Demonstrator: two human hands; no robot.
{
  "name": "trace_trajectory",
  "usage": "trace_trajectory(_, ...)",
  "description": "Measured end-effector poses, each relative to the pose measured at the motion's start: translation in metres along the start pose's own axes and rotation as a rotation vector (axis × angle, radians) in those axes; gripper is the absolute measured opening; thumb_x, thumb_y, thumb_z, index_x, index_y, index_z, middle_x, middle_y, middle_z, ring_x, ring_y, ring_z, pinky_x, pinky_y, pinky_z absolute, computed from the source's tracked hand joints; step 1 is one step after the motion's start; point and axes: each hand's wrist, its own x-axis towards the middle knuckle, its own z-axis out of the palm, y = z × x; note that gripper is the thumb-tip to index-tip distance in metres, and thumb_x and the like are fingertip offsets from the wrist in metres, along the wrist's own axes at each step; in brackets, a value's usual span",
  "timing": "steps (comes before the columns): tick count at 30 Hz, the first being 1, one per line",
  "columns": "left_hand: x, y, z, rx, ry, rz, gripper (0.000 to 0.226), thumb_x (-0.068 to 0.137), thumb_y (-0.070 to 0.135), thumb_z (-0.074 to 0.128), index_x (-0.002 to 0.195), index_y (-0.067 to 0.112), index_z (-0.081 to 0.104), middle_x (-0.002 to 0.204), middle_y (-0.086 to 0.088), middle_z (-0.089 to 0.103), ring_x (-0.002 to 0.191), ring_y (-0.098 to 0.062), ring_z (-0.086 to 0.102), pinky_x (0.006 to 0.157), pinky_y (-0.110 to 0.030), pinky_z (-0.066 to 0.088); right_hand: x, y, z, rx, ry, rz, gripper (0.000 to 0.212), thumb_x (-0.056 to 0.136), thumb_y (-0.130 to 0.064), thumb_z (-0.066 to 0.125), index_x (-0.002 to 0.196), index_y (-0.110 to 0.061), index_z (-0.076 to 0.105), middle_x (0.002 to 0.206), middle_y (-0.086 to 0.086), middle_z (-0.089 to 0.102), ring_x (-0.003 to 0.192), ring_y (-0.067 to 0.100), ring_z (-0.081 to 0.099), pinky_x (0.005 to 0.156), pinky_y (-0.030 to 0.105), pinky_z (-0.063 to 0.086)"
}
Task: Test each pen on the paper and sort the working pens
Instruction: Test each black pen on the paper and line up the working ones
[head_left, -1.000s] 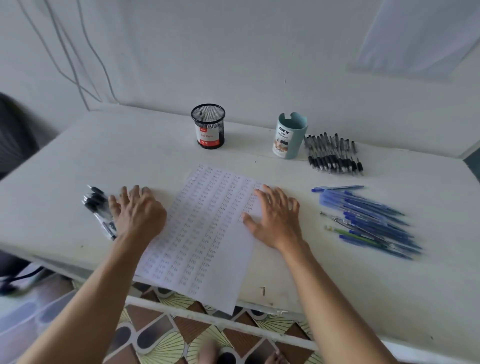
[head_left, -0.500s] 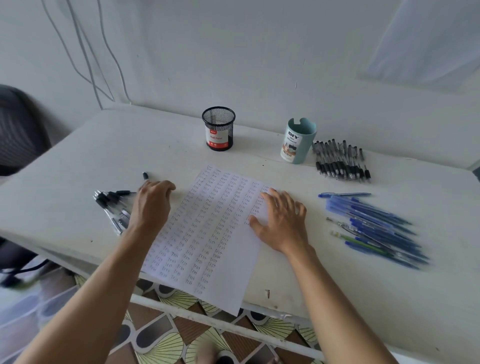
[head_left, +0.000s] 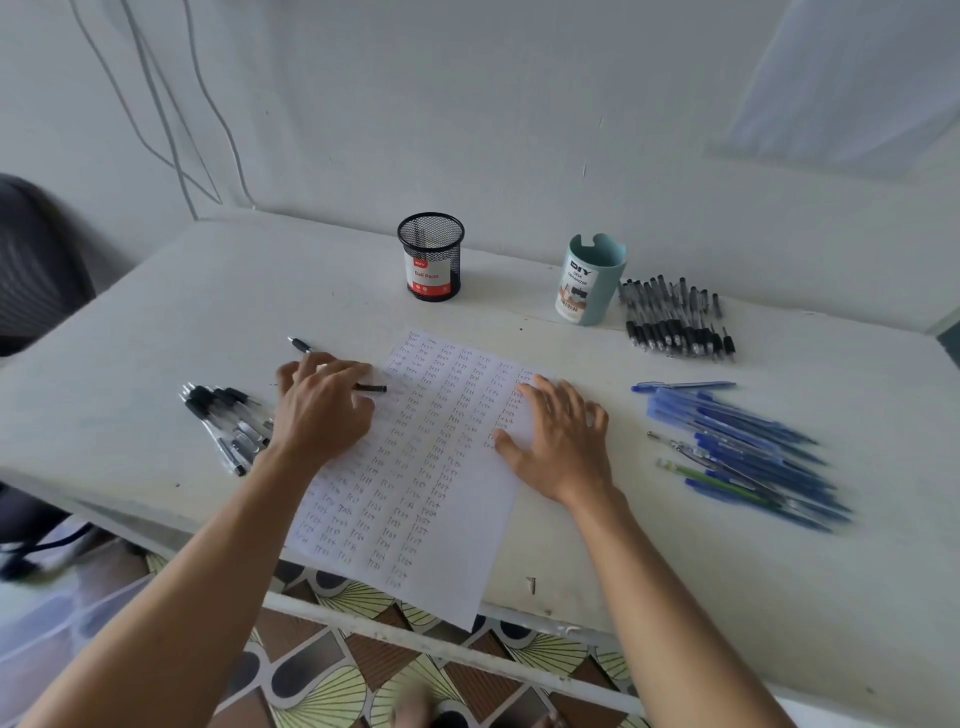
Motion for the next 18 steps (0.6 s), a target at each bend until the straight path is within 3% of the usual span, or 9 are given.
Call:
trace_trajectory(4, 0.003, -0.001, -0.001, 0.021, 0.075, 0.022, 0.016, 0.086, 0.017, 0.076, 0.101, 0.016, 0.078, 0.116, -0.002, 0.073, 0.120, -0.032, 0.052, 0.097, -0.051, 0.024, 0.000, 0.001, 0.000, 0.005, 0.005, -0.003, 0.092, 0.071, -0.076, 0.014, 0.149, -0.031, 0.031, 0.163, -0.006, 0.022, 0.151, 0.020, 0.014, 0.115, 0.051, 0.015)
trace_trajectory(8, 0.009, 0.011, -0.002, -0.096, 0.160, 0.129, 0.018, 0.086, 0.016, 0.077, 0.103, 0.014, 0.075, 0.126, -0.007, 0.068, 0.130, -0.034, 0.049, 0.106, -0.048, 0.023, 0.000, 0.001, 0.000, 0.005, -0.016, 0.004, 0.093, 0.070, -0.077, 0.012, 0.150, -0.032, 0.028, 0.164, -0.006, 0.019, 0.152, 0.019, 0.012, 0.117, 0.051, 0.013)
trace_trajectory(10, 0.011, 0.032, -0.009, -0.287, 0.150, 0.166, 0.020, 0.095, 0.014, 0.066, 0.113, 0.008, 0.068, 0.128, -0.011, 0.067, 0.130, -0.033, 0.053, 0.109, -0.048, 0.033, 0.000, 0.001, -0.001, 0.014, -0.036, 0.007, 0.094, 0.070, -0.077, 0.010, 0.151, -0.032, 0.026, 0.165, -0.006, 0.017, 0.152, 0.019, 0.009, 0.118, 0.052, 0.011)
trace_trajectory(13, 0.011, 0.065, -0.020, -0.652, 0.105, 0.039, 0.018, 0.107, 0.017, 0.043, 0.122, 0.010, 0.049, 0.110, -0.008, 0.073, 0.096, -0.026, 0.071, 0.083, -0.040, 0.055, 0.000, 0.001, -0.005, 0.057, -0.048, 0.001, 0.094, 0.070, -0.075, 0.009, 0.152, -0.032, 0.025, 0.165, -0.006, 0.013, 0.153, 0.018, 0.003, 0.119, 0.052, 0.007)
trace_trajectory(16, 0.017, 0.086, -0.022, -1.083, 0.016, -0.138, 0.011, 0.108, 0.021, 0.033, 0.115, 0.023, 0.042, 0.073, 0.006, 0.054, 0.063, -0.011, 0.054, 0.067, -0.037, 0.047, -0.002, 0.004, -0.012, 0.226, -0.039, -0.009, 0.094, 0.067, -0.069, 0.016, 0.152, -0.032, 0.028, 0.167, -0.004, 0.007, 0.152, 0.016, -0.011, 0.120, 0.049, 0.001)
trace_trajectory(18, 0.020, 0.097, -0.022, -1.397, -0.100, -0.248, 0.016, 0.108, 0.032, 0.034, 0.108, 0.023, 0.047, 0.068, 0.008, 0.036, 0.061, -0.008, 0.034, 0.064, -0.029, 0.031, -0.001, 0.008, -0.017, 0.318, -0.060, -0.015, 0.094, 0.066, -0.067, 0.024, 0.153, -0.032, 0.027, 0.167, -0.003, 0.002, 0.152, 0.017, -0.015, 0.121, 0.048, 0.000)
